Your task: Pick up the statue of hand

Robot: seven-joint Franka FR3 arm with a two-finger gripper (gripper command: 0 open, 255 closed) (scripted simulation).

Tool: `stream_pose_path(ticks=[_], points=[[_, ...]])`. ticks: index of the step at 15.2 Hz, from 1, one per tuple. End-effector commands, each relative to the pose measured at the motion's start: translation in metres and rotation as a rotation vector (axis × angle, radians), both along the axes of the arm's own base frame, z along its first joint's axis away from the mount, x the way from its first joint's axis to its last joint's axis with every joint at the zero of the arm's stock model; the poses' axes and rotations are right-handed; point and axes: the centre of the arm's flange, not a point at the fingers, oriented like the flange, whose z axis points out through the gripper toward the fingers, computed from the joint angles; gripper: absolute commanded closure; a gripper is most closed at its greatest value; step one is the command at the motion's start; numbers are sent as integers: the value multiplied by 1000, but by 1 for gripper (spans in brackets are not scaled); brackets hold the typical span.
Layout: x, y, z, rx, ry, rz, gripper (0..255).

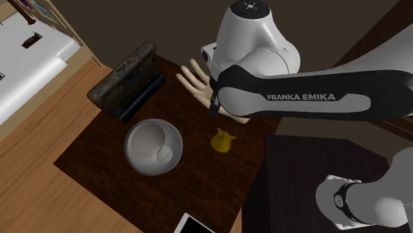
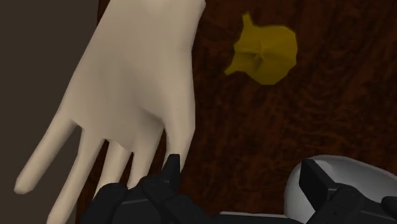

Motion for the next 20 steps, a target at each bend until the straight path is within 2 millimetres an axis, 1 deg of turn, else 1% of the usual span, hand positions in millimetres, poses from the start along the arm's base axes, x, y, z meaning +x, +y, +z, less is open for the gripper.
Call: stream_pose_path(ticks=[1, 6, 7, 14, 16, 17, 20], points=[[10, -17, -19, 0, 2, 0, 0], [33, -59, -64, -1, 7, -2, 0], [36, -64, -69, -1, 8, -3, 0], [36, -64, -106, -1, 8, -3, 0], [36, -64, -109, -1, 8, -3, 0], [36, -64, -109, -1, 8, -3, 255], [36, -64, -109, -1, 8, -3, 255]])
